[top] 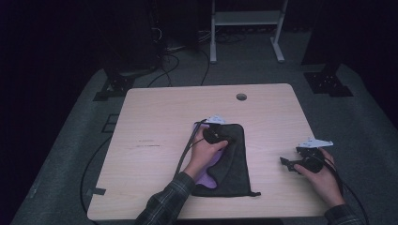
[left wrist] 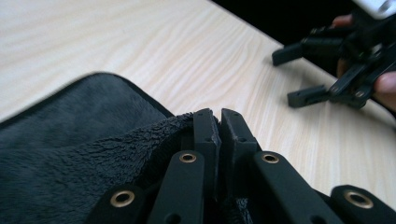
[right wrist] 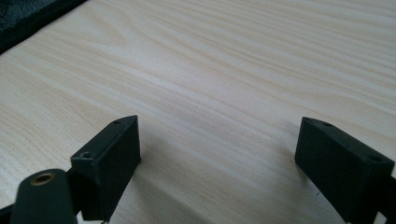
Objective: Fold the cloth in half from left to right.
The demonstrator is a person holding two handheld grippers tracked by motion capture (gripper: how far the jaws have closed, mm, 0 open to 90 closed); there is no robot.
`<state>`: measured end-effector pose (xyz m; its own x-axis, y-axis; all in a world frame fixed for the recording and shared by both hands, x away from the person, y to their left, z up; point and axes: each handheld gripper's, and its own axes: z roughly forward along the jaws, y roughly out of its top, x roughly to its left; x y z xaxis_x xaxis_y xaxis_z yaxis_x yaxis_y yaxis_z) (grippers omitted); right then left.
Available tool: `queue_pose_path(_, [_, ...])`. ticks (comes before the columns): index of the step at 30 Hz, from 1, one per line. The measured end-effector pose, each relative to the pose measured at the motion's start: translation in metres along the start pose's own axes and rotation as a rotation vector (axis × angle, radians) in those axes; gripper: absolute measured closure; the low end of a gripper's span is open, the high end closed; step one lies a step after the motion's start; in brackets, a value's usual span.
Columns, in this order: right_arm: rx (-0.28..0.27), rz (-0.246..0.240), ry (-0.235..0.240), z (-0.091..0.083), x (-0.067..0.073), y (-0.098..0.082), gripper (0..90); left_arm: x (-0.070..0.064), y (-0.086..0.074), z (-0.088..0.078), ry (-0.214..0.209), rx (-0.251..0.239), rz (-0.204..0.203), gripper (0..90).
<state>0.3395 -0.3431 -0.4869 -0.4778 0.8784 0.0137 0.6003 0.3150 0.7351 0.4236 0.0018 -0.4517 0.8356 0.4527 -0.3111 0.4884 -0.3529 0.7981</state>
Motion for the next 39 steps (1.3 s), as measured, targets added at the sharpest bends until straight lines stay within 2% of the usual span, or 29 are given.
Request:
queue_pose_path(5, [0.0, -0.001, 0.001, 0.0, 0.0, 0.0, 13.5, 0.001, -0.004, 0.017, 0.004, 0.062, 0.002, 81.1])
queue_pose_path(8, [0.0, -0.003, 0.002, 0.0, 0.0, 0.0, 13.5, 0.0, -0.002, 0.017, 0.011, 0.059, 0.015, 72.7])
queue_pose_path(10, [0.0, -0.003, 0.003, 0.0, 0.0, 0.0, 13.5, -0.001, 0.0, 0.013, 0.02, 0.042, 0.024, 63.2])
queue_pose_path(13, [0.001, -0.003, 0.003, 0.0, 0.0, 0.0, 13.5, -0.001, 0.003, 0.0, 0.049, 0.029, 0.044, 47.2])
queue_pose_path(18, [0.0, -0.003, 0.003, 0.0, 0.0, 0.0, 13.5, 0.003, 0.0, -0.027, 0.088, 0.007, 0.064, 37.7])
queue_pose_path(25, [0.002, 0.005, -0.004, 0.0, 0.001, 0.0, 13.4, 0.011, -0.017, -0.065, 0.151, 0.011, 0.067, 34.5])
queue_pose_path(36, [0.003, 0.01, -0.011, 0.0, 0.001, 0.0, 12.8, 0.025, -0.058, -0.119, 0.261, 0.027, 0.059, 32.5])
queue_pose_path(39, [0.001, 0.016, -0.018, 0.0, 0.001, 0.0, 13.3, 0.028, -0.068, -0.132, 0.272, 0.034, 0.051, 32.5])
